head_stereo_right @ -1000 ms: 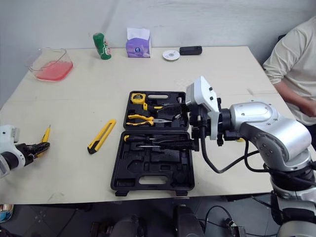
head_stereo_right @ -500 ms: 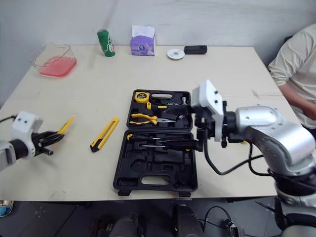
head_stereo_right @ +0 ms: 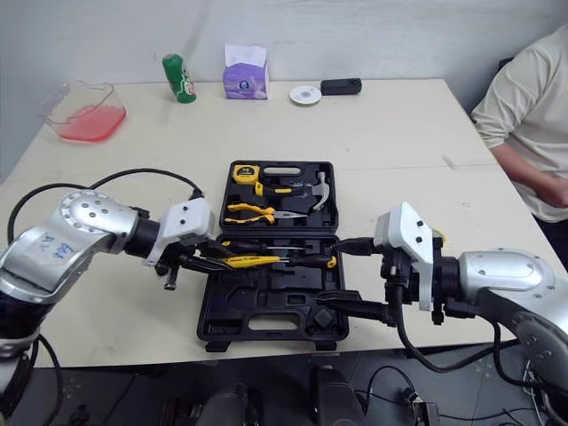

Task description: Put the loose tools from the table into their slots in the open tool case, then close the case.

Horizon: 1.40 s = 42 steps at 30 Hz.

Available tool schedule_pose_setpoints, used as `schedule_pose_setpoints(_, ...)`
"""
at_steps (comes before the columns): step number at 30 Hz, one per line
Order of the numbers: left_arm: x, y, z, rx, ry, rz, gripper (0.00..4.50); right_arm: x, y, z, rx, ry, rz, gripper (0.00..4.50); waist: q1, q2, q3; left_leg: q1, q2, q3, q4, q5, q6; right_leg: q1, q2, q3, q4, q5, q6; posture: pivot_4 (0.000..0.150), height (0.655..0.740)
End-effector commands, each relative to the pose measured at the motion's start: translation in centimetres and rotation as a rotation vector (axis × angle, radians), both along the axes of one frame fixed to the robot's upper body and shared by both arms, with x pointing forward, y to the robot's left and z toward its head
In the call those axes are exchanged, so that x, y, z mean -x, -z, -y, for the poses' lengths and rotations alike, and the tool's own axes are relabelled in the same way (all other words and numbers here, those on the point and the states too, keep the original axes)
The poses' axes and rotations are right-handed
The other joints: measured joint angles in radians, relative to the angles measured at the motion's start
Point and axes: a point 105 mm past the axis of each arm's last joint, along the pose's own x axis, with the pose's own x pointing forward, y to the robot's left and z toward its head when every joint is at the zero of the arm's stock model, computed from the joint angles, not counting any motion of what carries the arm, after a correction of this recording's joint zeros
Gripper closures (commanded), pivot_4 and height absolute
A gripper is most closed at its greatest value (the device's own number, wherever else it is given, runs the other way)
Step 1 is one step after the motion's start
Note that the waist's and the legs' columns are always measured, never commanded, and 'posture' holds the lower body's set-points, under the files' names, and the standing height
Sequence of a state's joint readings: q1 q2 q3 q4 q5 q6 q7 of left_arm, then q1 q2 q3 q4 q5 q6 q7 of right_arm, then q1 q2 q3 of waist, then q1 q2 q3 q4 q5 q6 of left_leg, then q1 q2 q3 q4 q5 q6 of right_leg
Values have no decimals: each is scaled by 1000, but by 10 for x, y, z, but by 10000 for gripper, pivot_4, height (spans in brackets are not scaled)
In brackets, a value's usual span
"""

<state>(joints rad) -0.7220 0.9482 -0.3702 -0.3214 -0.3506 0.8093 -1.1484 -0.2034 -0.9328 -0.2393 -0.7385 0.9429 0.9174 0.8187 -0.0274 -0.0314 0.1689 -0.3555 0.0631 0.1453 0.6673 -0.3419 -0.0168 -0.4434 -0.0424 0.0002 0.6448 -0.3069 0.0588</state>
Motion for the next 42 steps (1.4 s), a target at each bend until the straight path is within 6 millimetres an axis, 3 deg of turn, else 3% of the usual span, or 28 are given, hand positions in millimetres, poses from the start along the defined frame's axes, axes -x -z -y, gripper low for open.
schedule_pose_setpoints(1,-11,14,-1,-109,2,33,39954,5,-4,-4,-10,5,45,0,0,0,0,0,0,0,0,0,0,0,0,0,0,0,0,1500,7400)
schedule_pose_setpoints(6,-23,21,4,-147,6,56,39954,5,2,-2,-6,34,44,0,2,-1,1,0,1,0,1,0,0,0,0,2,1,0,0,1500,7400)
schedule_pose_setpoints(19,-25,23,11,-138,23,62,39954,3,4,-1,-20,68,52,0,3,-1,1,1,1,0,3,0,1,0,0,3,3,0,1,1500,7400)
schedule_pose_setpoints(21,-19,19,15,-95,41,32,29477,2,4,1,-21,74,51,0,4,-1,1,0,1,0,3,0,1,0,0,3,3,0,1,1500,7400)
schedule_pose_setpoints(26,-17,6,9,-49,40,17,8305,1,5,1,-20,74,46,0,3,-1,1,0,2,0,4,0,1,0,0,2,3,0,1,1500,7400)
schedule_pose_setpoints(32,-17,-8,16,197,147,68,8305,0,6,0,-23,69,44,0,2,-1,1,0,2,0,5,0,1,0,0,2,4,0,1,1500,7400)
schedule_pose_setpoints(35,-18,-6,19,351,183,105,8305,-2,6,-1,-26,67,46,0,3,-1,1,0,3,0,6,0,2,0,-2,2,4,0,1,1500,7400)
schedule_pose_setpoints(39,-21,10,17,465,170,50,26513,-5,7,-5,-30,51,48,0,3,-1,1,-1,2,0,12,-2,2,0,-1,2,7,0,1,1500,7400)
schedule_pose_setpoints(42,-22,21,17,446,163,35,41278,-5,7,-6,-31,43,43,0,2,-1,1,-1,2,0,13,-2,2,0,-1,2,8,0,1,1500,7400)
